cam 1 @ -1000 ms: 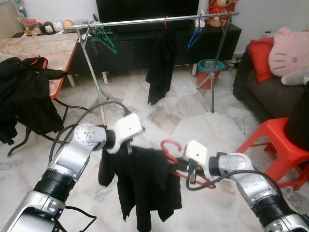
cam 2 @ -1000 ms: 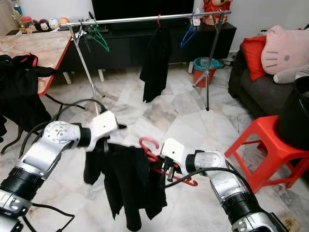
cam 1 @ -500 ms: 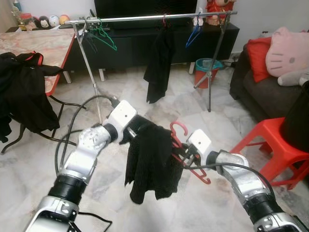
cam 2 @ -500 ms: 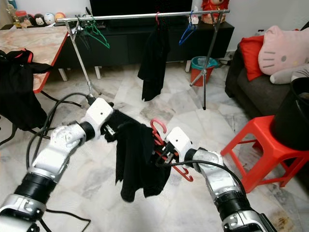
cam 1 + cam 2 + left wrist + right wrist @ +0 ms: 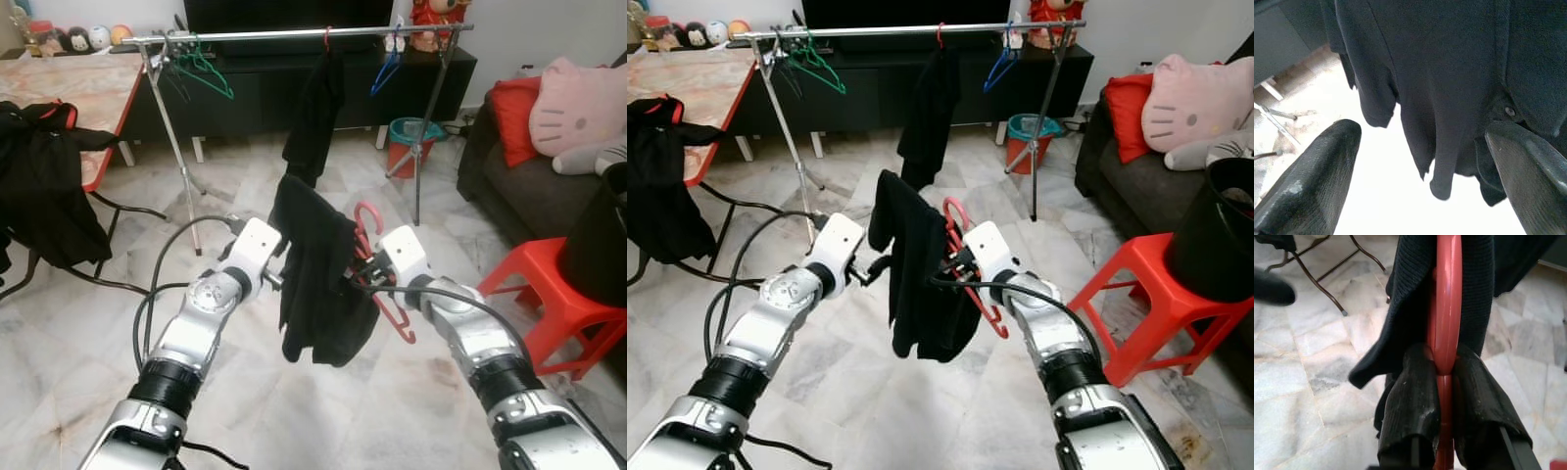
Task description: Hang hanger
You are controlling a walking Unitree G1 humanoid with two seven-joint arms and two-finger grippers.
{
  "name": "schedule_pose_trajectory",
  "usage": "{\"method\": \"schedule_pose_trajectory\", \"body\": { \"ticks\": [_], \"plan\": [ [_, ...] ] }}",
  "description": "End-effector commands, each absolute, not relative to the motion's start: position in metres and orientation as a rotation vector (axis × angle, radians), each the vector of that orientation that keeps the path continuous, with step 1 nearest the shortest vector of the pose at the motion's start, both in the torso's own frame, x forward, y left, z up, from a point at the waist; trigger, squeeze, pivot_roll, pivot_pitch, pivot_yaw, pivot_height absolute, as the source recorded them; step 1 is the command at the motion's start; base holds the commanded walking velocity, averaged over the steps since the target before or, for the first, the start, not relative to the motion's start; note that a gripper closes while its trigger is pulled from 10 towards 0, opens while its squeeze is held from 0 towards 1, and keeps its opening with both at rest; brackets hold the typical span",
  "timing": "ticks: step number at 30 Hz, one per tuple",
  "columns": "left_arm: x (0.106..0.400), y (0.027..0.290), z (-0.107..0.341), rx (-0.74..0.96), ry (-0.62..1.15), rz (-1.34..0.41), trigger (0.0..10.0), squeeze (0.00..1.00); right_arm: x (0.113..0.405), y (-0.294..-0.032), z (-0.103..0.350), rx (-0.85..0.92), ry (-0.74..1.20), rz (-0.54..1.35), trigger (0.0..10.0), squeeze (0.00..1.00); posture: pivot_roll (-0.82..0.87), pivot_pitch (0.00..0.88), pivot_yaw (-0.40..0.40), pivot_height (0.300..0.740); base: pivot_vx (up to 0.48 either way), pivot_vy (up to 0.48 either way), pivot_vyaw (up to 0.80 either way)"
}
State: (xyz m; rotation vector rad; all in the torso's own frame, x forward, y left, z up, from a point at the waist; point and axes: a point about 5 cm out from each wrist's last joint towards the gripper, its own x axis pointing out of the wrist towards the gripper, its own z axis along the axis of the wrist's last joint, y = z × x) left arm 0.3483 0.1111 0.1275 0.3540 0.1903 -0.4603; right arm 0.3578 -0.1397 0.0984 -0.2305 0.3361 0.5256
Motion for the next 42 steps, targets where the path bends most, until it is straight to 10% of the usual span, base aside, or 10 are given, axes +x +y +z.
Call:
{"method": "schedule_pose_trajectory", "body": {
  "ticks": [1,42],
  "plan": [
    [0.343,0.101,0.117,0.336,0.247,-0.508,10.0,0.0,0.368,-0.134,0.115,-0.223,0.283,0.514,0.0,0.0,-0.08,0.0,-0.066,0.732,0.0,0.0,0.0],
    [0.339,0.074,0.106,0.23,0.375,-0.39,10.0,0.0,0.36,-0.072,0.106,-0.209,0.326,0.719,0.0,0.0,-0.07,0.0,-0.072,0.732,0.0,0.0,0.0]
  ]
}}
